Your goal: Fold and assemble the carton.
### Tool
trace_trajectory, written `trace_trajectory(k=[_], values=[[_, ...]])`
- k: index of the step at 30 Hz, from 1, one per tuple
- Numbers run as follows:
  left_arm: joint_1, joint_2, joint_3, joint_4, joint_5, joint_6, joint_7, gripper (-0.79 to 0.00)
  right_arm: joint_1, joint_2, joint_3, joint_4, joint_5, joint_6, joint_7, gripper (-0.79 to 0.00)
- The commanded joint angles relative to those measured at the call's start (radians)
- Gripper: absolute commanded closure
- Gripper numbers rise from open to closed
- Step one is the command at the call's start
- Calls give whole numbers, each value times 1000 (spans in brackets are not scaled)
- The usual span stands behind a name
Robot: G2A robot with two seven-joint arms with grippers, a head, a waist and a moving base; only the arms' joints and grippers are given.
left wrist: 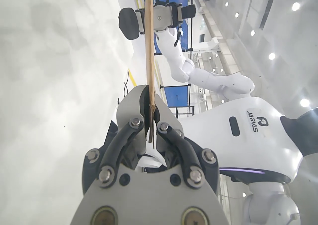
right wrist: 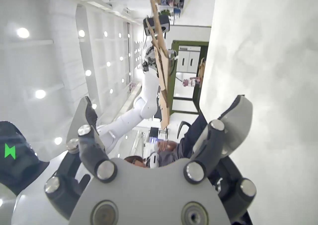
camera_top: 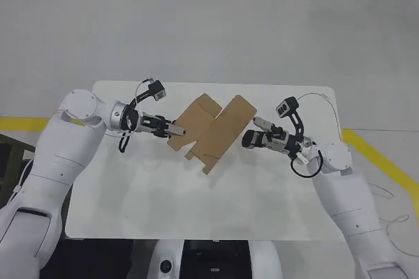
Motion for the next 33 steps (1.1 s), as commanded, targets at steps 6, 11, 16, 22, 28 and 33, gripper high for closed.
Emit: trace_trajectory(k=[6, 11, 16, 22, 28, 33], values=[[-20, 76, 97, -74, -73, 0, 0, 0, 59, 11, -21, 52, -75, 7, 187, -785], [-33, 108, 129, -79, -98, 0, 0, 0, 62, 12, -22, 53, -80, 1, 193, -785], [-33, 108, 129, -79, -98, 0, 0, 0, 62, 12, -22, 53, -80, 1, 193, -785], [-33, 108, 129, -79, -98, 0, 0, 0, 60, 12, -20, 49, -86, 0, 177, -785], [2, 120, 149, -133, -106, 42, 0, 0, 89, 24, 0, 56, -143, -129, 252, -785], [9, 150, 188, -153, -128, 35, 0, 0, 124, 30, -12, 124, -104, -135, 336, -785]])
